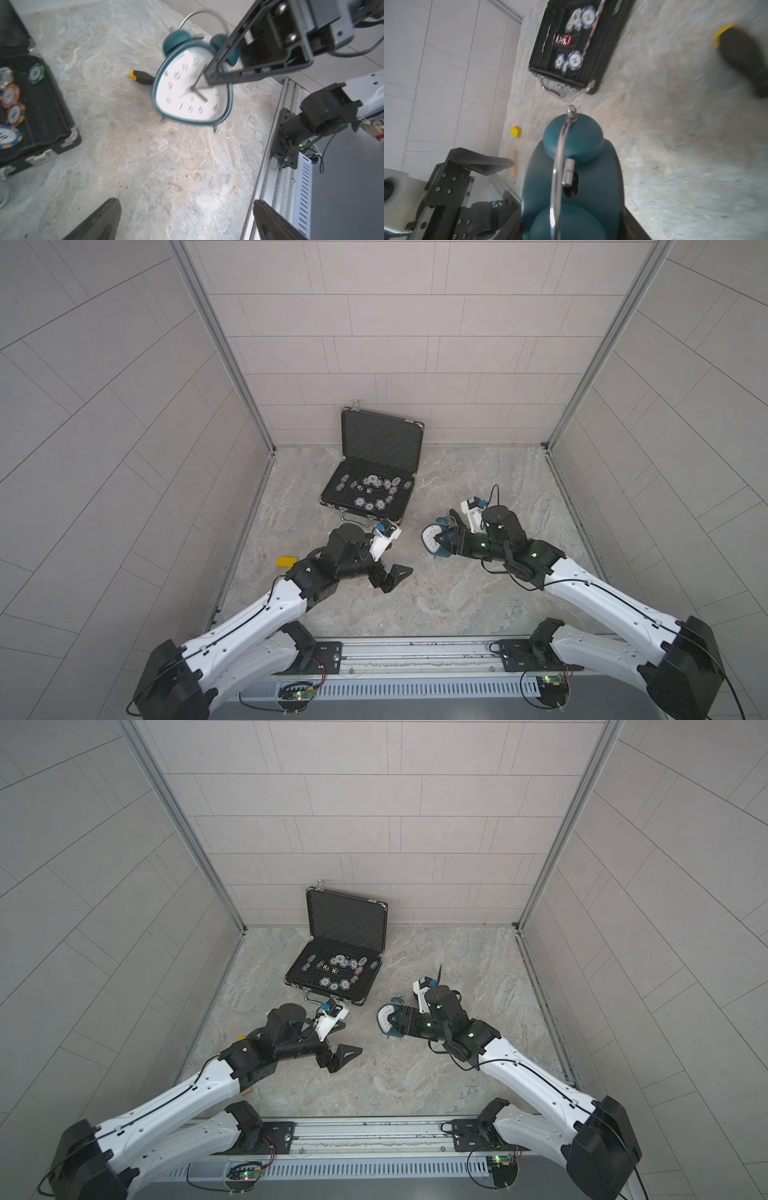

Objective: Remove the battery from the alarm
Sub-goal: Adjust the alarm at the center of the board.

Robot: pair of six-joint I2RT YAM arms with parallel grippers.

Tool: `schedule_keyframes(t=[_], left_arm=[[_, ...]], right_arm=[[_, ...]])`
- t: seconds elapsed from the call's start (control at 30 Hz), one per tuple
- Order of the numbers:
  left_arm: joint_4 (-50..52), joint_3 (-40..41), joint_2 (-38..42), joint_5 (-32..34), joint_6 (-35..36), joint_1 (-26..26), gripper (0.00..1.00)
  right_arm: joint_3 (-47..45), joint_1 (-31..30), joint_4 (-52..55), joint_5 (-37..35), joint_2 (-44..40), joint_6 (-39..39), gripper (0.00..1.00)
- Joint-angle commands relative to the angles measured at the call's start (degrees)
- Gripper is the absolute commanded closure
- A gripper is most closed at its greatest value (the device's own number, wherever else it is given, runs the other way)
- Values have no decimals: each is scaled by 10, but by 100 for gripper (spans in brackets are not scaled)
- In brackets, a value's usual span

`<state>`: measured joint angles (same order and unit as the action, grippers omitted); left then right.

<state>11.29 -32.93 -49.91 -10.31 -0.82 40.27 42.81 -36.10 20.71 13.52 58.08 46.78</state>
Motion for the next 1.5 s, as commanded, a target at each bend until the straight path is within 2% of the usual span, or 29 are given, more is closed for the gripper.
schedule_keyframes(t=[0.0, 0.1, 0.13, 0.23, 0.37, 0.47, 0.57, 0.7, 0.73, 0.77, 0.83, 1.1, 1.2, 1.3, 1.37, 1.47], left_arm=[[46, -24, 58, 207, -109, -4, 0], [160, -86, 91, 396, -240, -54, 0], [206, -101, 99, 426, -281, -77, 0], [250, -121, 131, 433, -326, -135, 0], [274, -130, 167, 478, -334, -142, 0], [291, -134, 188, 495, -334, -142, 0], [302, -134, 207, 498, -333, -143, 0], [311, -133, 220, 504, -330, -143, 0], [312, -133, 222, 504, -330, -143, 0], [311, -133, 225, 503, -330, -143, 0], [311, -132, 225, 501, -331, -142, 0], [286, -118, 214, 484, -336, -142, 0], [274, -120, 206, 470, -331, -142, 0], [263, -121, 203, 450, -323, -143, 0], [246, -119, 205, 410, -306, -142, 0], [198, -93, 210, 308, -290, -143, 0]], right_arm=[[41, -25, 119, -118, 4, -131, 56], [93, -119, 223, -308, 89, -204, 57], [110, -150, 245, -365, 127, -215, 58], [177, -233, 301, -506, 245, -234, 58], [258, -288, 318, -630, 389, -264, 61], [291, -328, 299, -674, 461, -288, 60], [315, -363, 278, -683, 518, -295, 59], [370, -399, 316, -714, 598, -262, 53], [381, -405, 332, -718, 614, -253, 48], [386, -413, 338, -721, 622, -248, 38], [379, -426, 331, -712, 618, -247, 25], [353, -454, 284, -632, 548, -286, 8], [334, -461, 254, -565, 475, -322, 0], [310, -461, 233, -477, 381, -348, 0], [287, -453, 225, -444, 302, -348, 0], [223, -361, 184, -346, 165, -321, 2]])
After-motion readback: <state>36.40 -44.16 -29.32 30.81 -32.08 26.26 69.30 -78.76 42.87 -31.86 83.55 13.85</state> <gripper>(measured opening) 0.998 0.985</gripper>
